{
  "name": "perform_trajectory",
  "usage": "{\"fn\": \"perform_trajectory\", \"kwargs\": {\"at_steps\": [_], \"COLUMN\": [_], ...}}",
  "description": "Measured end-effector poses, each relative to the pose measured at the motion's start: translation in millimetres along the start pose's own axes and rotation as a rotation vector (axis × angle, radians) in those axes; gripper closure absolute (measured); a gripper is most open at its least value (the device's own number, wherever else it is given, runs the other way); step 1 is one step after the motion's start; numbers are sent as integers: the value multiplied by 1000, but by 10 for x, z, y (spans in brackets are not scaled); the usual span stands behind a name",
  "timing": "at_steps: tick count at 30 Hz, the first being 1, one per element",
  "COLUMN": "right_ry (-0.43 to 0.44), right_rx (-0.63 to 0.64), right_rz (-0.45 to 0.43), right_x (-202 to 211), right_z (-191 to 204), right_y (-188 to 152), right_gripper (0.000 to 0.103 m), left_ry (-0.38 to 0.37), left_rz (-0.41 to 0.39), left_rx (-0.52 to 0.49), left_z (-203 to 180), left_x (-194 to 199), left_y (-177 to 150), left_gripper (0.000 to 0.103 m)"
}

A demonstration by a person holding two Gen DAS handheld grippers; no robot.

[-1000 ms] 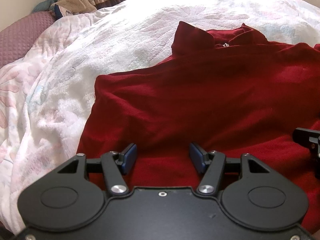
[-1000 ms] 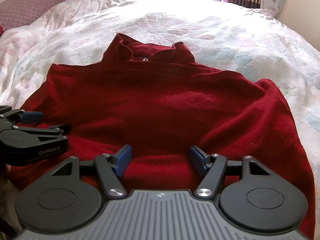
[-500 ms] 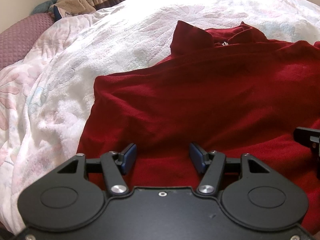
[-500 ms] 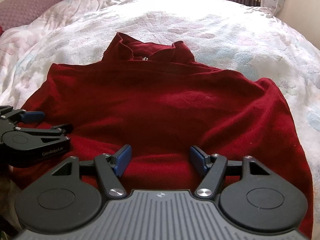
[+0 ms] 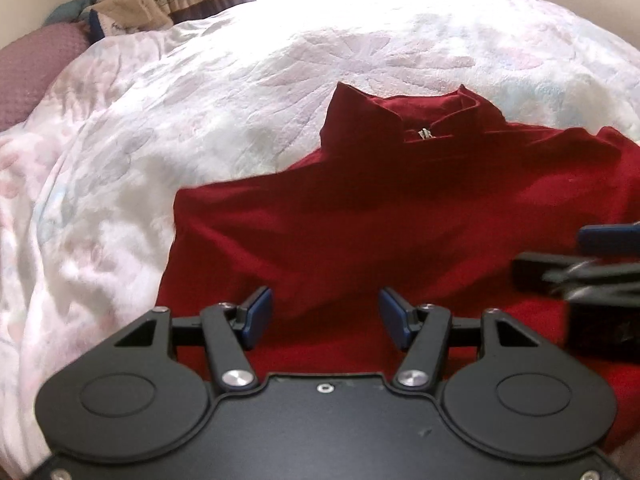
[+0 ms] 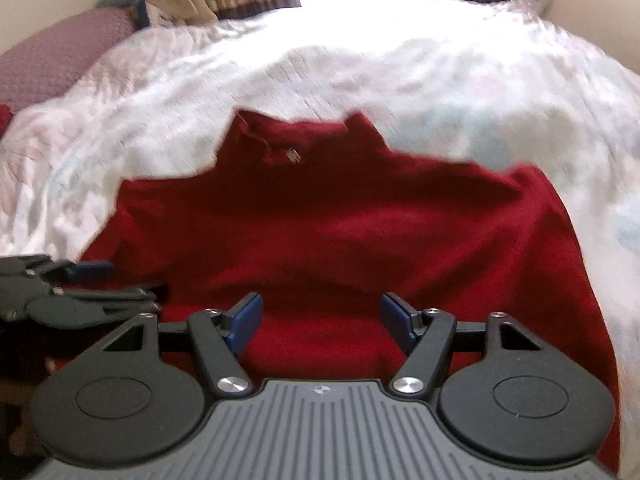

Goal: Fold small clothes

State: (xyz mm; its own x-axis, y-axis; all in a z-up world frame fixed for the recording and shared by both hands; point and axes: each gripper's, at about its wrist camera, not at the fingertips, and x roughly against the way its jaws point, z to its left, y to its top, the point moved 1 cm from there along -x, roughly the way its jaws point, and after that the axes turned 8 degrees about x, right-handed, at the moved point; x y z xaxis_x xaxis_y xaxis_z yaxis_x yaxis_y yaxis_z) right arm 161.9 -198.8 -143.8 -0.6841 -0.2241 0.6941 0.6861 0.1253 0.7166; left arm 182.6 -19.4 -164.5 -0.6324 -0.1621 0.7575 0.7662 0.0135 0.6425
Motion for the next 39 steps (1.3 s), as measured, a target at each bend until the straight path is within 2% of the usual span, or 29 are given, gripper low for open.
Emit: {"fn": "perform_trajectory", "kwargs": {"at_steps": [3,5,7,9,11,14,22,24,28,31,33,34,35,37,39], "right_ry": [41,8,-1,22,18,16,-161,-144,-146,-116,-103,-96,-93,-128,-172], "right_rx": [2,25,45,17,4,-28,-55,-83,-145,-190,-217,-232,-237,-208,-152], "right_rz": [23,90,77,72,84,103,118,114,109,108,118,114,86,-2,-40], "right_x": [-233,-458,-530,-496,-460,-402,-247,-218,-89,21,76,121,164,223,152], "right_z": [70,79,45,-20,-81,-215,-533,-639,-847,-969,-1005,-999,-982,-888,-753], "right_y": [104,109,65,51,77,126,108,83,59,46,73,115,172,301,415], "right_gripper": [23,24,25,29,39,42,42,43,62,64,62,54,38,25,25], "left_ry": [102,51,30,49,26,20,28,28,61,68,31,14,-6,-49,-42], "left_rz": [58,62,66,66,75,78,81,83,78,52,7,-13,-29,-35,-4], "left_rx": [-6,52,73,67,85,136,146,138,158,190,200,202,200,179,132], "left_z": [137,340,488,575,677,785,832,883,995,1059,1045,1003,946,802,669], "left_x": [-282,-346,-344,-328,-323,-303,-262,-271,-201,-18,89,116,120,59,-17], "left_y": [8,-7,-8,-1,11,-21,-47,-12,7,111,218,261,312,366,369], "left_gripper": [40,40,40,40,40,40,39,39,40,42,42,42,42,42,42]}}
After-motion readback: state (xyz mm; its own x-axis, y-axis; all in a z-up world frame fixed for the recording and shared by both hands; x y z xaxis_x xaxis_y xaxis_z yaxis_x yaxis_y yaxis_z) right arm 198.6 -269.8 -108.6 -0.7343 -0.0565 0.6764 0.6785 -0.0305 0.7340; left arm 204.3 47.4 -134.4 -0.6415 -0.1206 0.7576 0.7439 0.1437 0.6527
